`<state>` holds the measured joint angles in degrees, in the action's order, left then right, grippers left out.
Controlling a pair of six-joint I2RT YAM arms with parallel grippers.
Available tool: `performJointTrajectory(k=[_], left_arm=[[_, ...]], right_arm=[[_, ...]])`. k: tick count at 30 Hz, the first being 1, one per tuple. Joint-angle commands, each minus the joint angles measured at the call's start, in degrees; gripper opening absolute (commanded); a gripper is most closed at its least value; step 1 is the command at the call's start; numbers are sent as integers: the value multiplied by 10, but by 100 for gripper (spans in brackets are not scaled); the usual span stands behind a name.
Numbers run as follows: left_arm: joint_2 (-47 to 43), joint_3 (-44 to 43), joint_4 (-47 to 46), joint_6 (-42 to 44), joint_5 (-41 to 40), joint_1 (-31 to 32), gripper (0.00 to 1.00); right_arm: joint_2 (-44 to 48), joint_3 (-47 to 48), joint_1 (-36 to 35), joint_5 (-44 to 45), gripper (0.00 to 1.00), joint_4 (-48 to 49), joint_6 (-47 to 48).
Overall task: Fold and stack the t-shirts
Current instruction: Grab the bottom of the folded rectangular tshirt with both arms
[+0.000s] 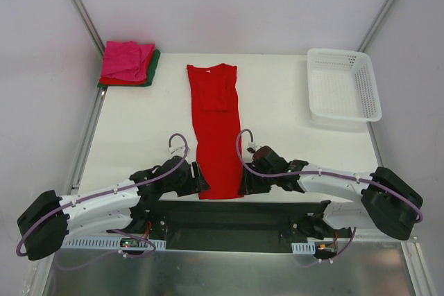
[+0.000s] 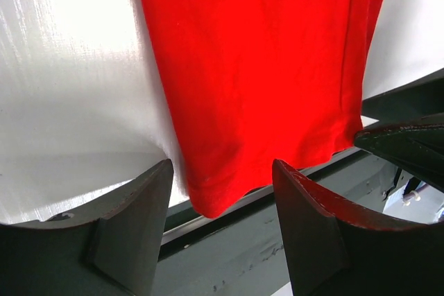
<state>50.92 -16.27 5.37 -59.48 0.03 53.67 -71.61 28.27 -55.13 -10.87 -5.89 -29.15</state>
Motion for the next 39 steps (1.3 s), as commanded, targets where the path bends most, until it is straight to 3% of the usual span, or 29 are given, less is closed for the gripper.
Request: performJointTrajectory(k=[1, 11, 14, 19, 22, 23, 26, 32, 39], left_arm=[[12, -4, 13, 4, 2, 5, 59], [20, -1, 8, 2, 2, 5, 54], [26, -2, 3, 3, 2, 5, 41], [41, -8, -3, 4, 2, 5, 7], [47, -10, -5, 3, 2, 5, 3], [47, -11, -5, 2, 3, 5, 0], [46, -10, -7, 2, 2, 5, 0], [18, -24, 4, 16, 2, 5, 0], [6, -126, 87, 63, -26, 5, 0]], right_arm=[[-17, -8, -4, 3, 50, 51, -20], [-38, -18, -5, -13, 48, 86, -35], [-38, -16, -4, -12, 43, 81, -32], [-40, -11, -5, -12, 32, 77, -30], [-41, -9, -5, -12, 23, 71, -25], [-43, -8, -4, -13, 15, 70, -24], [-43, -5, -5, -13, 1, 65, -21], [-26, 30, -12, 10, 1, 5, 8], [10, 107, -13, 49, 1, -96, 56]])
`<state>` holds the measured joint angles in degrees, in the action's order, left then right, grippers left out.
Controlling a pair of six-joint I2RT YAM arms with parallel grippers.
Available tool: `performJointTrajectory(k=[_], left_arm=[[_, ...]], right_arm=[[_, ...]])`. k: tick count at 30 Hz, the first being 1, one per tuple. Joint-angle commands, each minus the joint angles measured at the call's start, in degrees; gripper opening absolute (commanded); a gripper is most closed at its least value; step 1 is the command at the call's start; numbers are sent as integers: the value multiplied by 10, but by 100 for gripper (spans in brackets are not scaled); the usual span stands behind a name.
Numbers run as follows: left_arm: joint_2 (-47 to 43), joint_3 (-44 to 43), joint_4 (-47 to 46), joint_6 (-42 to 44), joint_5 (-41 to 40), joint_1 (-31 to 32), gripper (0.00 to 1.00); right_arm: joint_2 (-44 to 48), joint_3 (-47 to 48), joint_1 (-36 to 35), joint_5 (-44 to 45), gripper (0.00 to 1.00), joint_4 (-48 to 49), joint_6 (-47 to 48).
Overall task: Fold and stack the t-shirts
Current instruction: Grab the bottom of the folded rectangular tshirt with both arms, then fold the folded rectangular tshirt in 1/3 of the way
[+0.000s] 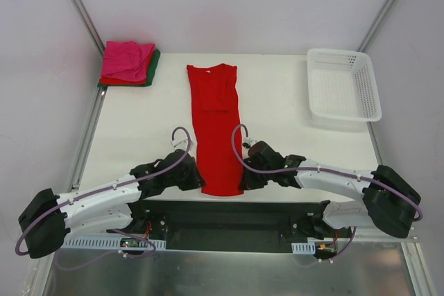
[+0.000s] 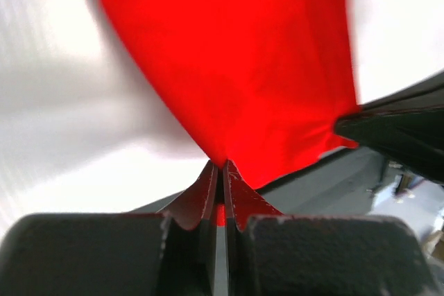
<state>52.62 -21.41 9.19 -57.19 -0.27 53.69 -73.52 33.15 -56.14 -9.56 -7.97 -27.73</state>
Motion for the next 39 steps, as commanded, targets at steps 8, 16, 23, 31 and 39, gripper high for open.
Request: performJointTrajectory(k=[8, 16, 23, 31, 39], left_arm=[[11, -166, 111, 102, -82, 3, 0], [33, -196, 130, 161, -105, -65, 0], [53, -213, 123, 218, -92, -144, 0], [125, -235, 70, 242, -78, -176, 0], [208, -277, 34, 269, -61, -207, 0]], right_arm=[[13, 147, 19, 57, 1, -127, 91], [-26, 214, 91, 75, 1, -144, 137], [-89, 261, 156, 41, 1, -130, 173], [-167, 323, 186, 7, 1, -109, 185], [-228, 384, 228, -19, 1, -109, 205]])
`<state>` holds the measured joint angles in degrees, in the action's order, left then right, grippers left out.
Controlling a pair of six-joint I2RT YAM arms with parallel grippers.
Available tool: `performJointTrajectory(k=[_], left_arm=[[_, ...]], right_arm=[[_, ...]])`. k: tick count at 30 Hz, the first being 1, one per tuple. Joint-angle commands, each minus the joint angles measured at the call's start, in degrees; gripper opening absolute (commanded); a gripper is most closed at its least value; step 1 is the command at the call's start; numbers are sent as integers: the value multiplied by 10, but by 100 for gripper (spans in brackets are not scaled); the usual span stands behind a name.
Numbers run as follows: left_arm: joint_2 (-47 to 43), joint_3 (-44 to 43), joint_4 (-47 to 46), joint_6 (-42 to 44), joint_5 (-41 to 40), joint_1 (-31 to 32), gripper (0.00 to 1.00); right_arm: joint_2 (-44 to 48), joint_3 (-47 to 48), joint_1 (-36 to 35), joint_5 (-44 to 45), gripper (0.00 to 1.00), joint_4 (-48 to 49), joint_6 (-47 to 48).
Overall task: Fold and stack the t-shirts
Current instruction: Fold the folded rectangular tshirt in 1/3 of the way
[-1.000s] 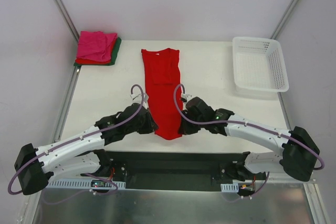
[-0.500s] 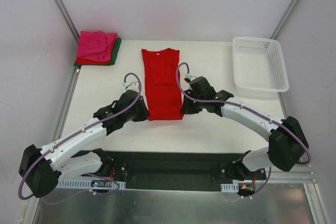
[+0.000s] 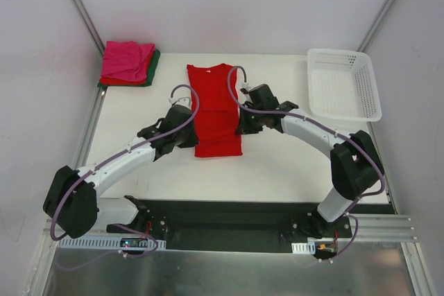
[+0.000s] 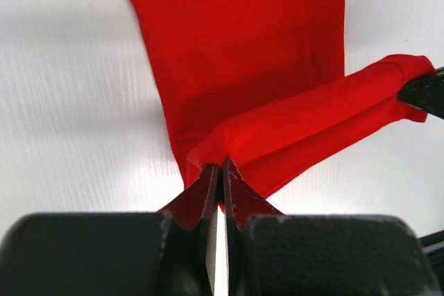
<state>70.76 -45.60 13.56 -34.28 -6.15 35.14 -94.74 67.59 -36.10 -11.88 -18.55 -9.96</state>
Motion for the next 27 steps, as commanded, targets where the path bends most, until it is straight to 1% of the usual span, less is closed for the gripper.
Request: performJointTrajectory(k=[1, 10, 27], left_arm=[[32, -41, -12, 43, 0, -26, 0], [99, -97, -30, 76, 29, -76, 0], [180, -126, -52, 97, 49, -122, 0]], right_arm=[[-21, 51, 36, 3, 1, -5, 30], [-81, 104, 66, -26, 1, -12, 42], [-185, 193, 98, -66, 1, -13, 45]])
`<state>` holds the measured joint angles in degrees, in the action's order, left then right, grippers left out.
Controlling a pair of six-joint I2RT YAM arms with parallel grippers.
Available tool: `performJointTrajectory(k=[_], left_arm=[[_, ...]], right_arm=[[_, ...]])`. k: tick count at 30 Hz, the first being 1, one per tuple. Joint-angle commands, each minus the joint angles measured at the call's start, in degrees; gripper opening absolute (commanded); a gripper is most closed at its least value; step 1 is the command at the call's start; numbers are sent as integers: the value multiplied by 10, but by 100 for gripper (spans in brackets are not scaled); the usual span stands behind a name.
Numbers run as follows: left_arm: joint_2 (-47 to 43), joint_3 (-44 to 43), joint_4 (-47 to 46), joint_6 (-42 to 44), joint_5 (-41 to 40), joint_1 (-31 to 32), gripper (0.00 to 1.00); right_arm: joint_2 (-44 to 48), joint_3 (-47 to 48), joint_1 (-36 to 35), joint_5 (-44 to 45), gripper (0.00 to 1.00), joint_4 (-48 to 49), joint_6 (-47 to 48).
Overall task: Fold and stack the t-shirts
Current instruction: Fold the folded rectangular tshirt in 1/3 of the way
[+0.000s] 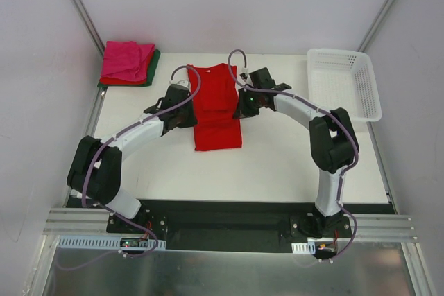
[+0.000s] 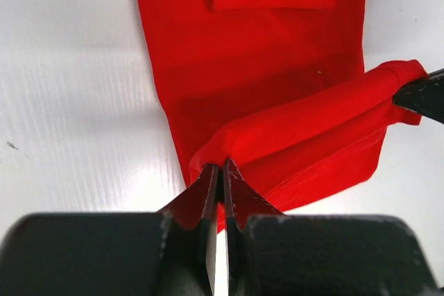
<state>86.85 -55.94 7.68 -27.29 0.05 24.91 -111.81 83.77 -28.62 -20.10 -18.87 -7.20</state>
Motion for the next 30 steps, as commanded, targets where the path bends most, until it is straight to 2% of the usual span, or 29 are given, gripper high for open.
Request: performJointTrajectory(k=[1, 16, 17, 18, 19, 20, 21, 23, 30], left_arm=[[24, -27, 5, 28, -9, -21, 0], [110, -78, -19, 50, -9, -38, 0], [111, -78, -21, 48, -9, -40, 1], [112, -78, -21, 49, -12, -42, 9], [111, -76, -21, 48, -14, -43, 23], [107, -74, -22, 46, -16, -43, 58], [104, -73, -23, 44, -25, -43, 77], [86, -70, -23, 49, -35, -43, 99], [-1, -58, -16, 63, -38, -43, 99]], right_arm=[[-22, 39, 26, 16, 1, -9, 18], [-87, 98, 51, 1, 1, -9, 25], [-90, 103, 51, 1, 9, -10, 25], [-95, 105, 52, 1, 19, -10, 28], [-95, 106, 52, 2, 30, -11, 28], [-94, 107, 53, 4, 42, -10, 31], [-89, 105, 53, 8, 44, -10, 33], [-77, 99, 53, 23, 47, -12, 42], [10, 48, 59, 46, 51, -11, 52]])
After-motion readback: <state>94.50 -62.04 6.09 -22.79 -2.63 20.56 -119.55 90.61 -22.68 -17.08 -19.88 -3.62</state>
